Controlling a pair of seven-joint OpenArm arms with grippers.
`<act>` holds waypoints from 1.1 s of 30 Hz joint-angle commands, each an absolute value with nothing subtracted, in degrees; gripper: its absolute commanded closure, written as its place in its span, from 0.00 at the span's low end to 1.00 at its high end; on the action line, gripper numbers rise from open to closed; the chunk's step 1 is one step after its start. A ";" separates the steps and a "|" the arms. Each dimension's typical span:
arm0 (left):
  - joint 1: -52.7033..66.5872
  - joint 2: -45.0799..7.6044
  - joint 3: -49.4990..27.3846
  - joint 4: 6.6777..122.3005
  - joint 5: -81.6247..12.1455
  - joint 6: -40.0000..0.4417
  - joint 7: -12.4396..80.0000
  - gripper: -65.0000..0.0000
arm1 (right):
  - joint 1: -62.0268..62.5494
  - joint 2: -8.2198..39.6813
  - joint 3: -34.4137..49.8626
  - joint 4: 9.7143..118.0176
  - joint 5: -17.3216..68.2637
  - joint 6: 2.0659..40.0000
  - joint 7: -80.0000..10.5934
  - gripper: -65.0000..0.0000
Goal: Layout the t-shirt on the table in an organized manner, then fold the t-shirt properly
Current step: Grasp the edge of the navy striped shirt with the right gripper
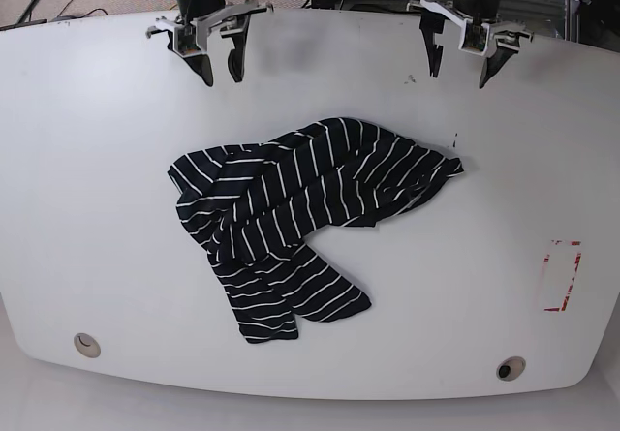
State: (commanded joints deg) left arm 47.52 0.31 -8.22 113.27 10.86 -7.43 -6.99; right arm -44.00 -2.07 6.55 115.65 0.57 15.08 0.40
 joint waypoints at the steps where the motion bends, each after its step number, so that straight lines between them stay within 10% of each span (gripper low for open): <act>1: 46.90 0.31 -8.22 113.27 10.86 -7.43 -6.99 0.35 | -42.86 -2.07 6.73 115.56 0.57 15.08 -0.22 0.42; 33: 37.93 0.31 -8.31 113.36 10.86 -7.43 -0.75 0.35 | -5.67 2.77 16.75 98.68 1.01 26.95 -28.35 0.40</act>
